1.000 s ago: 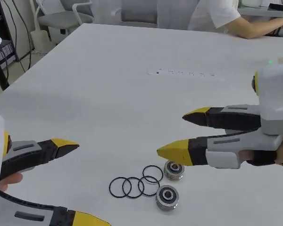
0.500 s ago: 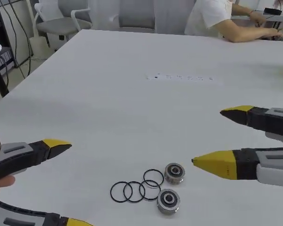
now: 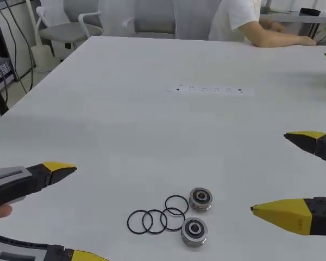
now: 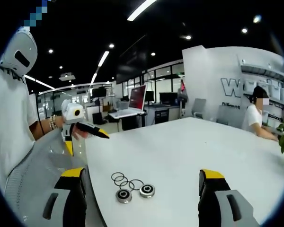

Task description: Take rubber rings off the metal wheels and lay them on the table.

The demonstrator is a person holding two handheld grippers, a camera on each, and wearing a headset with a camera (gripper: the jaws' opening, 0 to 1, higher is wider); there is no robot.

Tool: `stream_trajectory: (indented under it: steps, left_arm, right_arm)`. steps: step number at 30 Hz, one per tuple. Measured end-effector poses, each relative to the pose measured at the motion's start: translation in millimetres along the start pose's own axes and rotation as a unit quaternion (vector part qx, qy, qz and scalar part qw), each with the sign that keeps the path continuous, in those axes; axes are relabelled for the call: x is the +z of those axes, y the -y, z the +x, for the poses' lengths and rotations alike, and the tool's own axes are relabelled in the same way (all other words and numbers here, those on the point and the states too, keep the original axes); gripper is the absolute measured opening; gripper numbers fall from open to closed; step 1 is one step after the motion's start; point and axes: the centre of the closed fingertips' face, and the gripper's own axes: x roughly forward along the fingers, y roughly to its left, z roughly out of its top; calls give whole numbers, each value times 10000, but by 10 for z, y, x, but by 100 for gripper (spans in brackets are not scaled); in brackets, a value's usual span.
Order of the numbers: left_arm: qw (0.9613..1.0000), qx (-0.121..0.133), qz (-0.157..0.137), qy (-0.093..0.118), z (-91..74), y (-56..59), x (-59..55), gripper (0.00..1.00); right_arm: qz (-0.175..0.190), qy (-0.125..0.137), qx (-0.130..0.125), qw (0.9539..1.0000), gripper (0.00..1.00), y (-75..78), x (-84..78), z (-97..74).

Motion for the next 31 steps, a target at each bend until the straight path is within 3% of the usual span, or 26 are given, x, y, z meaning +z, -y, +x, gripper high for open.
stream_trajectory:
  steps: [14, 29, 31]
  left_arm:
    - [9998, 76, -146, -55, 14, -52, -124, 99]
    - [9993, 134, -337, -94, 15, -81, -212, 99]
    - [9992, 132, -354, -93, 17, -77, -216, 99]
  right_arm:
    - [354, -692, -101, 9969, 99, 12, -622, -34]
    - [554, -984, -204, 9934, 99, 13, -876, -62]
    - [529, -1129, -257, 9919, 99, 24, -940, -69]
